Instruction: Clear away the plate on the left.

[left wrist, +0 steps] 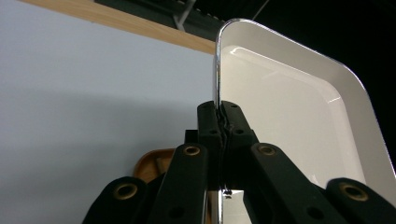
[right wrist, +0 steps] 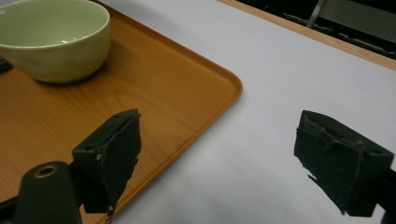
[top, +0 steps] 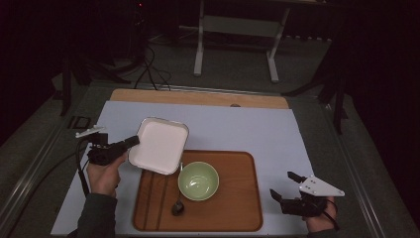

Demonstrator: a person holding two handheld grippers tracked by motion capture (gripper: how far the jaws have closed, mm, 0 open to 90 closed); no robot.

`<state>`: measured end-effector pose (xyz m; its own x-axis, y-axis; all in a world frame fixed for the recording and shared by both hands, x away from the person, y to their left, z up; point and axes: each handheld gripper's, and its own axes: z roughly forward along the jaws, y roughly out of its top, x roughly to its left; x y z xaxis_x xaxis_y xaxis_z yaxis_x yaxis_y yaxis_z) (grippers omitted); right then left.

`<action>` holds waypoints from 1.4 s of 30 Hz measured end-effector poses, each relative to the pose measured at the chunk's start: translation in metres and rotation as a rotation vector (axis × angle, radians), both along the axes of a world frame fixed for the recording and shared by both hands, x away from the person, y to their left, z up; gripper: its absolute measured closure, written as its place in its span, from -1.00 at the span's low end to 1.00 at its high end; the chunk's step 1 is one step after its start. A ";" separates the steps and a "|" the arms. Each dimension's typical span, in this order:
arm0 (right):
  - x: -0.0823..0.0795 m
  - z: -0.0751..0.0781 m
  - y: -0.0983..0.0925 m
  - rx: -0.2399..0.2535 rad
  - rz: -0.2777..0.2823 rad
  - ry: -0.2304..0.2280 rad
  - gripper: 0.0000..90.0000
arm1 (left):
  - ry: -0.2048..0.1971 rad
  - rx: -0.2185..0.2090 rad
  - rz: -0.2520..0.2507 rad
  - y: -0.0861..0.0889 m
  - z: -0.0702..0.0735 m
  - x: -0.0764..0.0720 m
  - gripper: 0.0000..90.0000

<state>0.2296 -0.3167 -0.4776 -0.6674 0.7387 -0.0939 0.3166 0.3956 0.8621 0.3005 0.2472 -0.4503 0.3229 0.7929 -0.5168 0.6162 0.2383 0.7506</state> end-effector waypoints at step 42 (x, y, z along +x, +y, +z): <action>0.000 0.000 -0.002 0.010 0.000 -0.003 -0.68 | -0.065 0.069 -0.273 -0.102 0.034 0.054 0.99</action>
<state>0.2294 -0.3191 -0.4772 -0.6669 0.7399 -0.0881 0.3145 0.3867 0.8669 0.3543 0.1457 -0.4161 0.5598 0.7046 -0.4361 0.6005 0.0177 0.7994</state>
